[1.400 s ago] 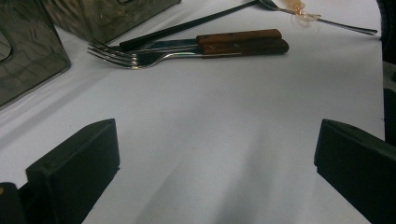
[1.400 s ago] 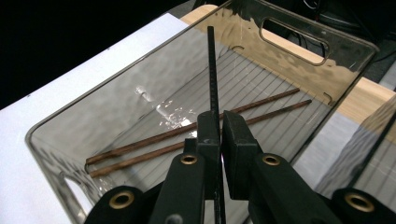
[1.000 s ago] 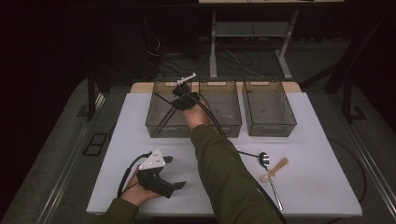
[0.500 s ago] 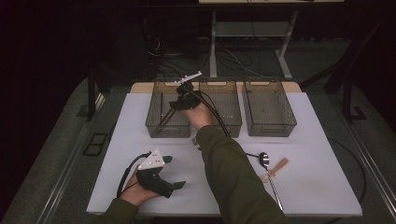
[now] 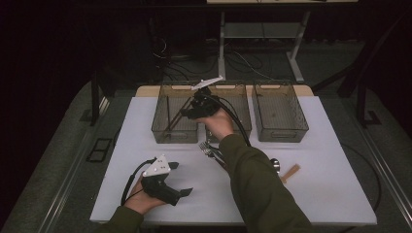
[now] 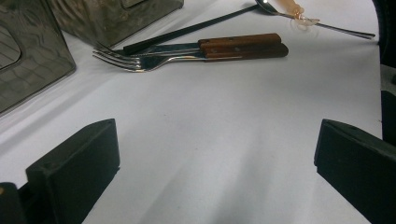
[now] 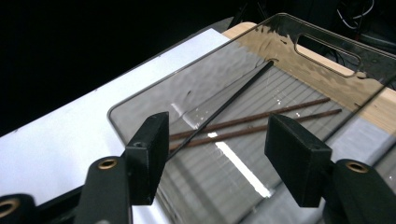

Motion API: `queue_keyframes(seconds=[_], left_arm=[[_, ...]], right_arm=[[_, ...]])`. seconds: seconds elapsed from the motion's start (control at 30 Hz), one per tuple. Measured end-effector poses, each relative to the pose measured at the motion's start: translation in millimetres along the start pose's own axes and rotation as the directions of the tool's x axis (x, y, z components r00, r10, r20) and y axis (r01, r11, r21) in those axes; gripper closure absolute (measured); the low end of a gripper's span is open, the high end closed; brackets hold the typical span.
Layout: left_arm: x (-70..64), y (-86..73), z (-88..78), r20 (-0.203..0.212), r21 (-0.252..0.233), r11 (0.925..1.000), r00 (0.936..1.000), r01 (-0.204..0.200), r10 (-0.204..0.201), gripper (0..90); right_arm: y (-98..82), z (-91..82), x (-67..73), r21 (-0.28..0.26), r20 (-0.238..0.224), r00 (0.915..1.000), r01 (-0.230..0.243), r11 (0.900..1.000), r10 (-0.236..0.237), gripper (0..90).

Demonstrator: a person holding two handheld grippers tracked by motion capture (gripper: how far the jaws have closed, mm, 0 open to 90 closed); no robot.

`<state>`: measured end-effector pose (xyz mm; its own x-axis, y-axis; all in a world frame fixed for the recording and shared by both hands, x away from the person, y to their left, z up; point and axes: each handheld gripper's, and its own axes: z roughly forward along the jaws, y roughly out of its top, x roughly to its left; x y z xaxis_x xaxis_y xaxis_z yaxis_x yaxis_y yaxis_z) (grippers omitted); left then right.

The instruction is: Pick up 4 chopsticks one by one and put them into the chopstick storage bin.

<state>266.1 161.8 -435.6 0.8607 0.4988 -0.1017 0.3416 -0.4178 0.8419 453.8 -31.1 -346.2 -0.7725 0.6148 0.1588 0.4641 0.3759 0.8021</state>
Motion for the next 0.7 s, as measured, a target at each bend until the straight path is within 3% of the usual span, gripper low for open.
queue_keyframes(seconds=[0.33,0.7], left_arm=[[0.3,-0.4,-0.2,0.006,-0.012,0.9999,1.0,0.005,-0.005,0.0],[1.7,-0.5,0.5,0.006,-0.004,0.9999,0.9999,0.009,-0.009,0.0]], right_arm=[[-30.8,-46.0,-11.5,-0.007,-0.06,0.9965,0.058,0.998,-0.059,36.3],[-76.2,-96.8,-32.3,-0.011,-0.069,0.995,0.072,0.997,-0.073,37.5]])
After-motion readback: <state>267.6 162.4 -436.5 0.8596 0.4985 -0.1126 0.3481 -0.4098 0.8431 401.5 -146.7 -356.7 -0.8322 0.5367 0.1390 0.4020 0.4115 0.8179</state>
